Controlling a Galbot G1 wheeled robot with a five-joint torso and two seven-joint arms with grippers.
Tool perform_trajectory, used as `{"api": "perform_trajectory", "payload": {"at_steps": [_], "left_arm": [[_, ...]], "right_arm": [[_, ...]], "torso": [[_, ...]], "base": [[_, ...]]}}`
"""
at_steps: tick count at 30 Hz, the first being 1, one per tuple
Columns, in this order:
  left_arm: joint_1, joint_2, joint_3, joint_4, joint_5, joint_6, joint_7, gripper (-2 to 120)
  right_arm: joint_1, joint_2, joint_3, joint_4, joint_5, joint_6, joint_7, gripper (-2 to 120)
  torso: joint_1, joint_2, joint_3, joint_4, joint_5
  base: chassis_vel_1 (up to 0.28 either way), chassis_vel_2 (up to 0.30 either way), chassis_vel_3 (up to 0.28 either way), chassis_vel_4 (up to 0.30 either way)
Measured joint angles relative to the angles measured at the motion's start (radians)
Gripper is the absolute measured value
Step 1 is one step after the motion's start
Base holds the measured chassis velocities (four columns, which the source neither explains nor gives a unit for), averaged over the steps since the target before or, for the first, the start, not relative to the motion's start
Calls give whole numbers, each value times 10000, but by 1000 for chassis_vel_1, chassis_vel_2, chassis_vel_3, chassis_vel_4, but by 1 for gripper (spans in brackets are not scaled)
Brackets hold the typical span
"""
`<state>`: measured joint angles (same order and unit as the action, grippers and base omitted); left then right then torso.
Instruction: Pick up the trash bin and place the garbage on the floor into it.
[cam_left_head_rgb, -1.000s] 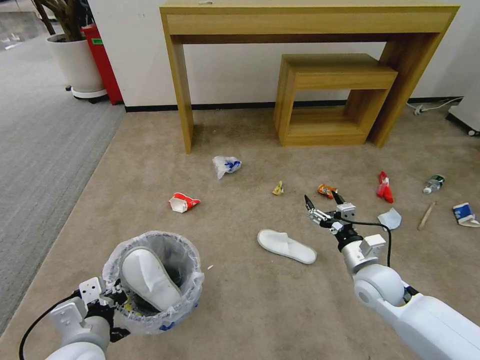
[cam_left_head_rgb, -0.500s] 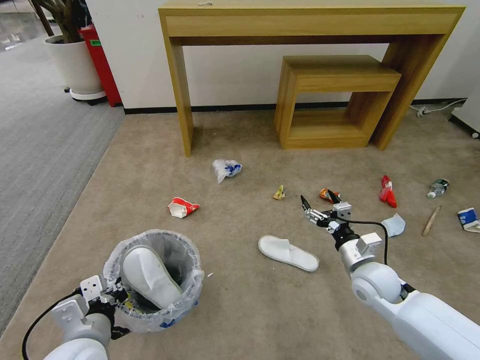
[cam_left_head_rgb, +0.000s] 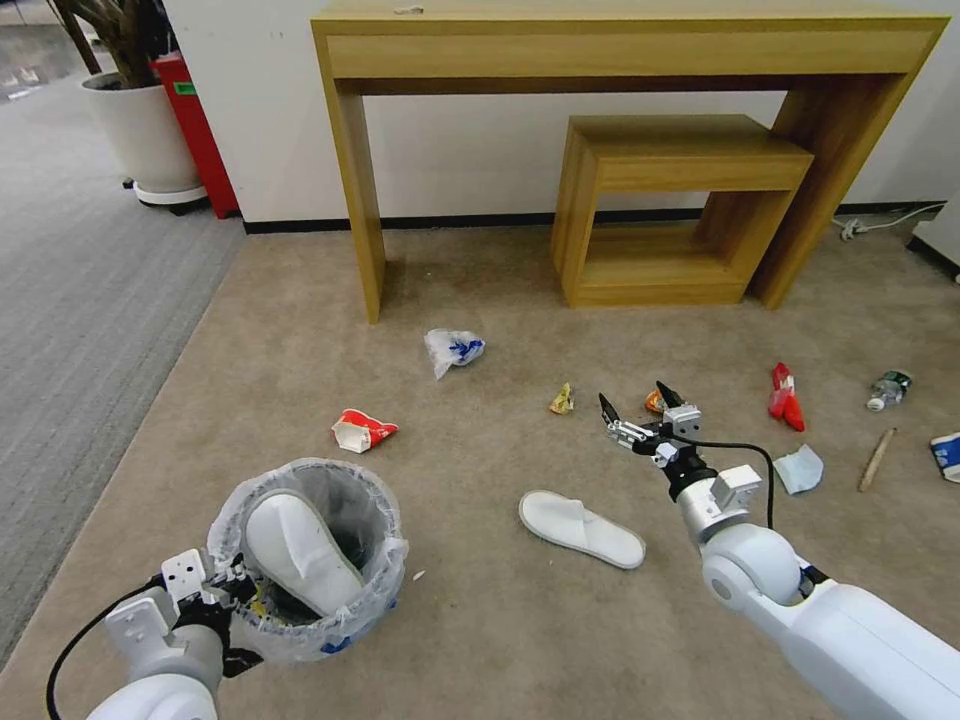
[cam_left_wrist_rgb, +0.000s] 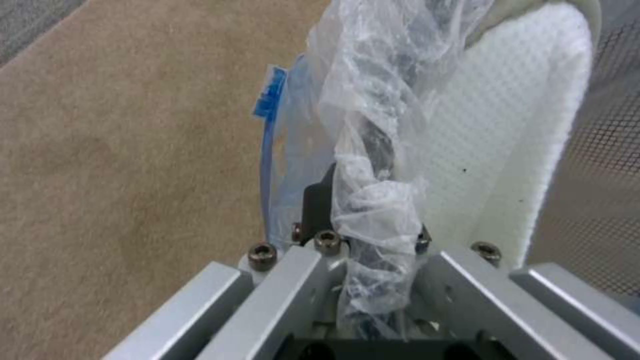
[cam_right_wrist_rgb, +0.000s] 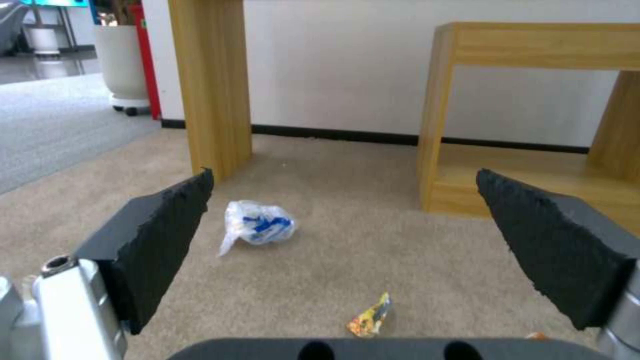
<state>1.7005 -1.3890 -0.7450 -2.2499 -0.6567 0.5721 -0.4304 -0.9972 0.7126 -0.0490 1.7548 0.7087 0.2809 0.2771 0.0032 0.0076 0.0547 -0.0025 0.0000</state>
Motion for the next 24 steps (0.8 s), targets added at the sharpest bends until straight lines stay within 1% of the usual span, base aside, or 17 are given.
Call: {"api": "perform_trajectory", "payload": {"at_steps": [24], "left_arm": [[134, -135, 9, -110, 110, -26, 3, 0]], "right_arm": [[-63, -22, 15, -45, -99, 168, 7, 100]], "torso": [[0, 0, 0, 0, -1]], "base": [[-78, 76, 79, -76]]}}
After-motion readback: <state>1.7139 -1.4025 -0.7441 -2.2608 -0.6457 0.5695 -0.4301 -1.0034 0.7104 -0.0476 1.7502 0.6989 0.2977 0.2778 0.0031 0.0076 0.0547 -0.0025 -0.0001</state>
